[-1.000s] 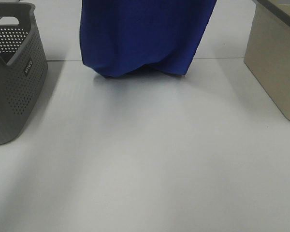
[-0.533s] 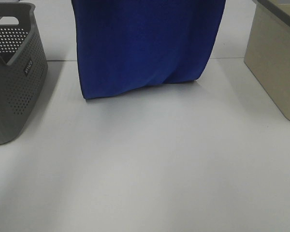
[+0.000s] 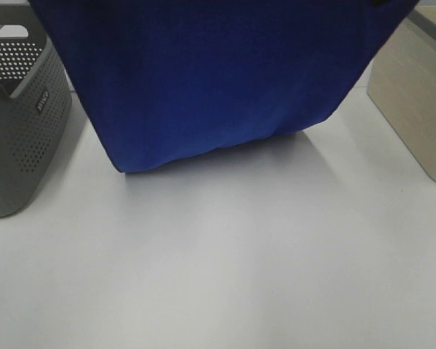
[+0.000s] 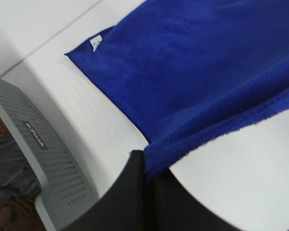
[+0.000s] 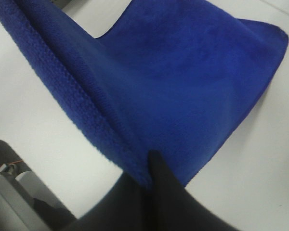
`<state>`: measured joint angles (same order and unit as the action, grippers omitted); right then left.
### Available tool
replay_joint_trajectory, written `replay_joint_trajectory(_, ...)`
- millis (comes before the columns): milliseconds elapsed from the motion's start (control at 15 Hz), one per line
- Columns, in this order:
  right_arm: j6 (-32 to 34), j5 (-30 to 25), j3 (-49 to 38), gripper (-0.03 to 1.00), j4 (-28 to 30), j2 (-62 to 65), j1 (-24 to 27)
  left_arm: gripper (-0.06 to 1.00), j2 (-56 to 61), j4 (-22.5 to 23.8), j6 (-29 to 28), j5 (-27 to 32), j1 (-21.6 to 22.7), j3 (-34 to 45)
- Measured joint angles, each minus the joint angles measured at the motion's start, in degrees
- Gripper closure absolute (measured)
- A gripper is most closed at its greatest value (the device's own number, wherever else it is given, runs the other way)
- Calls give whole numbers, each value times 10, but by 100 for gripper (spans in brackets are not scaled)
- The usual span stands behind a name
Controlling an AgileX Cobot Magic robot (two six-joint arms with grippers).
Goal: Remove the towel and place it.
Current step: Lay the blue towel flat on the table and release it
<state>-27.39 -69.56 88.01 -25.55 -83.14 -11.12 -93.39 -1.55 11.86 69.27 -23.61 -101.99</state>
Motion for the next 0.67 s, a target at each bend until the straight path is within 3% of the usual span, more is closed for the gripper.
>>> replay_joint_trajectory(67, 25, 1, -67, 95, -24, 61, 0, 94, 61, -26, 2, -2, 0, 76)
replay_joint_trajectory(267, 55, 1, -136, 95, -55, 140, 0, 94, 160, -65, 6, -5, -1, 183)
replay_joint_trajectory(667, 80, 2, -313, 95, -77, 219, 0, 94, 195, -131, 33, -8, -2, 335)
